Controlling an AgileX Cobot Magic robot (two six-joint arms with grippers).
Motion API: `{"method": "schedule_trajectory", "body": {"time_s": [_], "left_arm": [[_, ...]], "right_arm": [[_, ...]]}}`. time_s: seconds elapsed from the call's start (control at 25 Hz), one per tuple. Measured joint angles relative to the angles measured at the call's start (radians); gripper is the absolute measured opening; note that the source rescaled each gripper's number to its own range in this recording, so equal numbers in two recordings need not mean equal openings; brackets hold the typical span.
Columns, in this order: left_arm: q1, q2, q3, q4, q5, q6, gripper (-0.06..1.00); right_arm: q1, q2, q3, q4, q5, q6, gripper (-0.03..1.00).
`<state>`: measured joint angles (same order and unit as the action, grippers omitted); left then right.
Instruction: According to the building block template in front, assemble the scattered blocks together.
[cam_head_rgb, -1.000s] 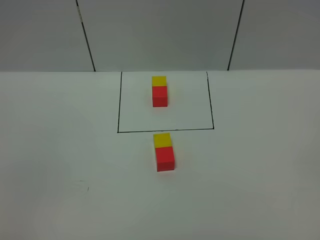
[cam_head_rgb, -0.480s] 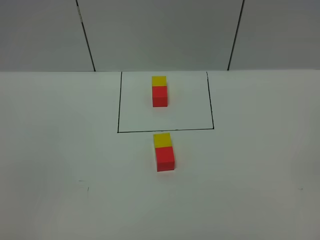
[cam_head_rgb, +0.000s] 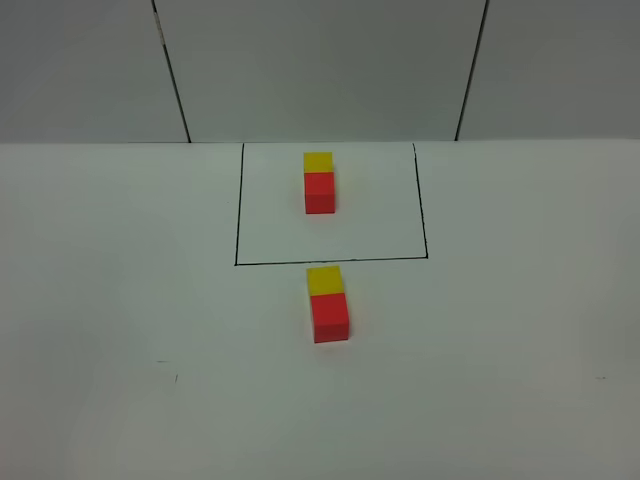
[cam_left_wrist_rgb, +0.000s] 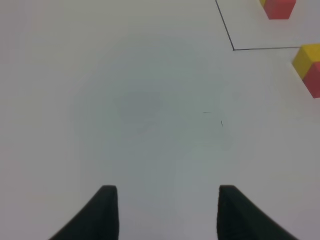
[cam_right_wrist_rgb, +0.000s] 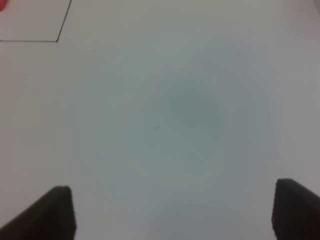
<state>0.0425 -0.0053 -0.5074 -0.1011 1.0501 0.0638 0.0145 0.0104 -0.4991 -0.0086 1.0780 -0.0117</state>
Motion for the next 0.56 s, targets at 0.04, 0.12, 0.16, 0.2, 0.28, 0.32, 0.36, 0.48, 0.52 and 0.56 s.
{"method": "schedule_trajectory", "body": {"time_s": [0.04,0.12,0.16,0.2,0.28,0.32,0.36,0.48,0.52,0.56], "left_arm": [[0.000,0.000,0.000,0.000,0.000,0.000,0.02],[0.000,0.000,0.000,0.000,0.000,0.000,0.02],[0.000,0.000,0.000,0.000,0.000,0.000,0.02],[0.000,0.000,0.000,0.000,0.000,0.000,0.02],[0.000,0.000,0.000,0.000,0.000,0.000,0.02],[0.000,0.000,0.000,0.000,0.000,0.000,0.02],[0.000,0.000,0.000,0.000,0.000,0.000,0.02],[0.000,0.000,0.000,0.000,0.000,0.000,0.02],[0.000,0.000,0.000,0.000,0.000,0.000,0.02],[0.000,0.000,0.000,0.000,0.000,0.000,0.02]], "right_arm": [[0.000,0.000,0.000,0.000,0.000,0.000,0.64],[0.000,0.000,0.000,0.000,0.000,0.000,0.64],[0.000,0.000,0.000,0.000,0.000,0.000,0.64],[0.000,0.000,0.000,0.000,0.000,0.000,0.64],[0.000,0.000,0.000,0.000,0.000,0.000,0.64],[0.000,0.000,0.000,0.000,0.000,0.000,0.64],[0.000,0.000,0.000,0.000,0.000,0.000,0.64],[0.000,0.000,0.000,0.000,0.000,0.000,0.64],[0.000,0.000,0.000,0.000,0.000,0.000,0.64],[0.000,0.000,0.000,0.000,0.000,0.000,0.64]]}}
